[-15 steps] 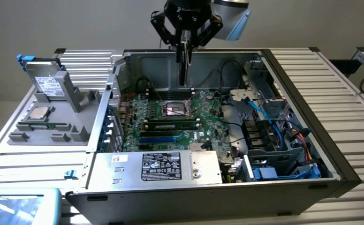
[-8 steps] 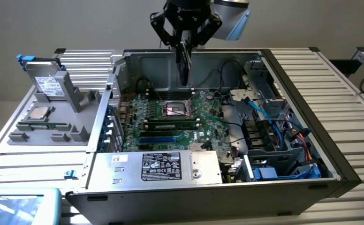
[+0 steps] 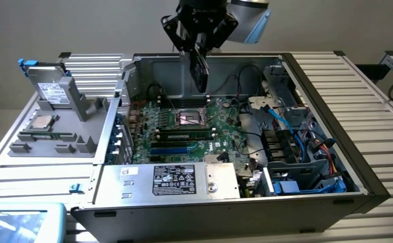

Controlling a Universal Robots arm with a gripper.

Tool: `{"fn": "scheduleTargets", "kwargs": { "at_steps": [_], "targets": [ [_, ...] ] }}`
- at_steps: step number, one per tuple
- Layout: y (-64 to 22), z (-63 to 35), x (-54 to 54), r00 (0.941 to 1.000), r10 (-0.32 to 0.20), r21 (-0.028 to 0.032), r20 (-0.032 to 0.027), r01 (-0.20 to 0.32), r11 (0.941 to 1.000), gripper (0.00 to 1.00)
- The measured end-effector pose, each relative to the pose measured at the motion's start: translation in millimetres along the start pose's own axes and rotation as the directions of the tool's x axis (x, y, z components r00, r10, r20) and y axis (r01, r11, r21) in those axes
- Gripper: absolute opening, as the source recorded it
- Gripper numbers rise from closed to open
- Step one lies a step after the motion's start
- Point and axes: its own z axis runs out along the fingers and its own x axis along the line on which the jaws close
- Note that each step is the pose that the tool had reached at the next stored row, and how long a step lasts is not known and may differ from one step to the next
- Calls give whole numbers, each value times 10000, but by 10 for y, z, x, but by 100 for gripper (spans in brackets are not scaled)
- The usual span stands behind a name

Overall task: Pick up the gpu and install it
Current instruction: 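Insert the gpu into the slot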

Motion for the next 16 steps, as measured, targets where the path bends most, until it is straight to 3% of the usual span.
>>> {"fn": "scheduleTargets", "kwargs": {
  "at_steps": [4,8,12,16],
  "targets": [
    [0,1,0,9978,-655,28,-72,656,9978,28],
    [-1,5,0,9904,-1371,53,-152,1372,9905,28],
    [-1,11,-1,9779,-2079,72,-234,2082,9781,28],
    [-2,20,-1,9599,-2786,85,-320,2790,9602,28]
  ]
}}
